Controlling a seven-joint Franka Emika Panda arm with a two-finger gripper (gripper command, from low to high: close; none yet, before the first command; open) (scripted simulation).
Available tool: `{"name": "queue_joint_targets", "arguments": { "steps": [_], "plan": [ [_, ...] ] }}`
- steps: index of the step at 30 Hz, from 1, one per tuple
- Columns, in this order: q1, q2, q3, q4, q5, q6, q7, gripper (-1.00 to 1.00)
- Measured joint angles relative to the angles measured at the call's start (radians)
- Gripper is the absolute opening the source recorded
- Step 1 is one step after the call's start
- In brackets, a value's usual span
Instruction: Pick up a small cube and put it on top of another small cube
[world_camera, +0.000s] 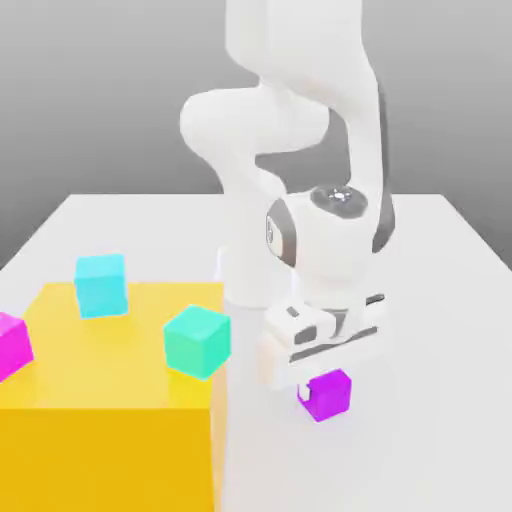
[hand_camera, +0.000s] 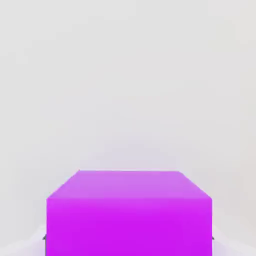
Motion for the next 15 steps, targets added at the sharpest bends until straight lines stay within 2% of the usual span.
{"name": "queue_joint_targets", "arguments": {
  "steps": [8, 15],
  "plan": [
    [-0.007, -0.260, 0.021, -0.040, 0.052, -0.222, -0.038, -1.00],
    [-0.038, -0.167, -0.010, 0.181, 0.062, -0.415, -0.084, -1.00]
  ]
}}
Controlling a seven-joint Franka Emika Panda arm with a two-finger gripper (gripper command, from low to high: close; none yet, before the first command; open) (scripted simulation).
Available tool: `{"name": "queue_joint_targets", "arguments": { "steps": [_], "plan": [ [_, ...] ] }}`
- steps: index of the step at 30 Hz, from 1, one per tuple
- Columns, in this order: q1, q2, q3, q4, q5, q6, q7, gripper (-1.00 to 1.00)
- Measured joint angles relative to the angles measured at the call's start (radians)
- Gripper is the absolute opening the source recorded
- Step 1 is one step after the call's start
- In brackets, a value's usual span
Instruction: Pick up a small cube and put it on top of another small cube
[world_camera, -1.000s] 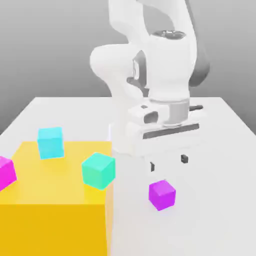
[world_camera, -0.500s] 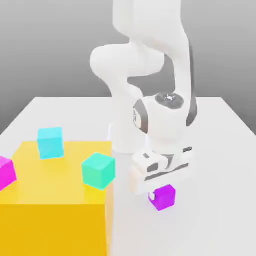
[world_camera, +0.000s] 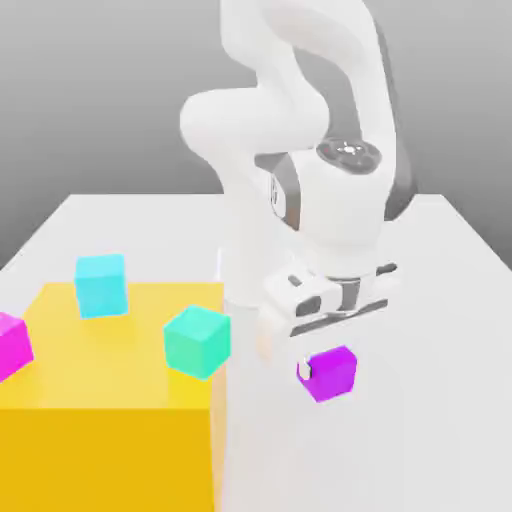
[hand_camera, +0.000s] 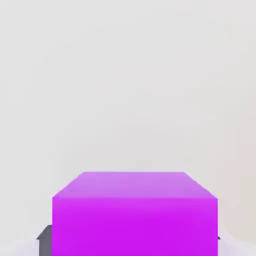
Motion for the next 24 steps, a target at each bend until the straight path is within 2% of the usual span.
{"name": "queue_joint_targets", "arguments": {
  "steps": [14, 22, 24],
  "plan": [
    [-0.050, 0.235, -0.033, 0.504, -0.010, -0.372, -0.076, -1.00],
    [-0.152, 0.243, -0.133, 0.790, 0.036, -0.640, -0.059, -1.00],
    [-0.179, 0.220, -0.161, 0.805, 0.047, -0.668, -0.040, -1.00]
  ]
}}
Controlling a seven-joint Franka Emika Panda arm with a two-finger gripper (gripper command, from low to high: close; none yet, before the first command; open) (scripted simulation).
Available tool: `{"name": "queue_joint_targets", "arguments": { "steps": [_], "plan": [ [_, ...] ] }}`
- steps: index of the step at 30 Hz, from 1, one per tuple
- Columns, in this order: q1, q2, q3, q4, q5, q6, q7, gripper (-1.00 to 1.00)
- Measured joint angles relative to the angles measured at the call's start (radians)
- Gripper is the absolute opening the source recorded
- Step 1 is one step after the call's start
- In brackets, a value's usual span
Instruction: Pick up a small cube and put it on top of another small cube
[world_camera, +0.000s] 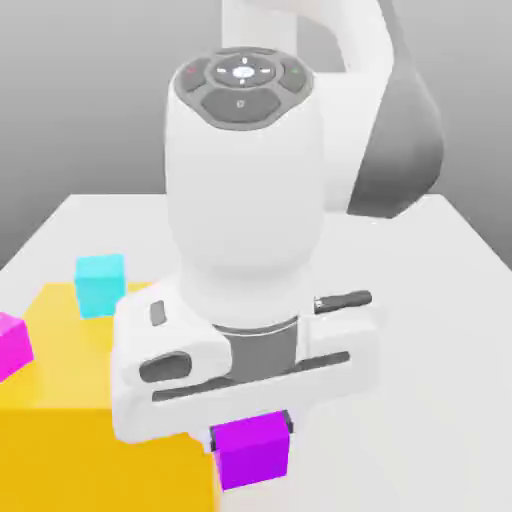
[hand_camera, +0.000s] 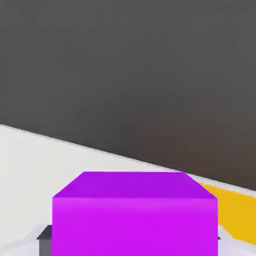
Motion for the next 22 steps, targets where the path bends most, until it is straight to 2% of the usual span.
{"name": "queue_joint_targets", "arguments": {
  "steps": [7, 14, 18, 19, 22],
  "plan": [
    [-0.082, -0.121, -0.102, -0.038, 0.007, -0.028, 0.096, -1.00],
    [-0.199, -0.265, -0.170, -0.094, -0.045, -0.037, 0.233, -1.00],
    [-0.306, -0.243, -0.132, -0.193, -0.041, 0.099, 0.245, -1.00],
    [-0.285, -0.235, -0.114, -0.208, -0.039, 0.121, 0.244, 1.00],
    [-0.261, -0.235, -0.114, -0.208, -0.039, 0.121, 0.244, 1.00]
  ]
}}
